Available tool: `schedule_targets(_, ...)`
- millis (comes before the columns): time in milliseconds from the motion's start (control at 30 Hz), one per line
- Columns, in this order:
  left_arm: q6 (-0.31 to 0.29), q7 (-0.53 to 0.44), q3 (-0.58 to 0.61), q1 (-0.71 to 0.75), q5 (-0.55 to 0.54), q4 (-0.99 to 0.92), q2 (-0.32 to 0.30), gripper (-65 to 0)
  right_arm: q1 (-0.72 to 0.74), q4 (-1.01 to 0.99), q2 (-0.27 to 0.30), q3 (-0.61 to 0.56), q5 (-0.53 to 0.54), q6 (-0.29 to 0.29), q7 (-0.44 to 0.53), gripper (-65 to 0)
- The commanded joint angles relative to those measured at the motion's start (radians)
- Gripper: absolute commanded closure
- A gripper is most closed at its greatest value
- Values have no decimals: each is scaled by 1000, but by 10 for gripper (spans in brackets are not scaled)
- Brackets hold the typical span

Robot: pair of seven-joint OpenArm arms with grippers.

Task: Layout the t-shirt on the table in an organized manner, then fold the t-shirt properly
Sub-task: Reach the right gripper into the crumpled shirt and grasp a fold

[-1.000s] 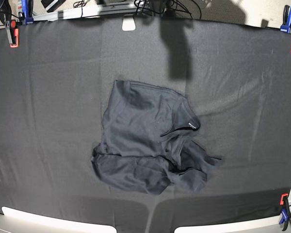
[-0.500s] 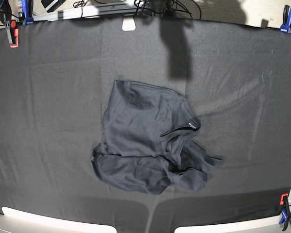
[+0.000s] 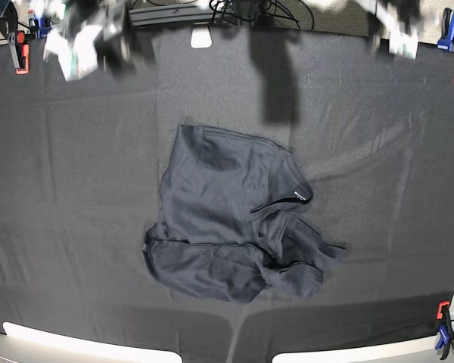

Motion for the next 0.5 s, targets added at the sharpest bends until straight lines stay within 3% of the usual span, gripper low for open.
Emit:
schedule_targets(0,10,-1,-3,-12,21,16,-6,-185,27,29,5,2,8,4,7,-219)
schedule_targets(200,9,36,-2,-130,42,14,-5,-185,240,36,-97,-39,-14,3,-82,-279)
schedule_targets(333,8,35,-2,-198,42,13,-6,-185,385,32,-209,-97,-99,3,-82,-282)
schedule_targets(467,8,37,-2,-249,42,13,-6,-185,513,-4,-322,-200,-116,3,-83,-282)
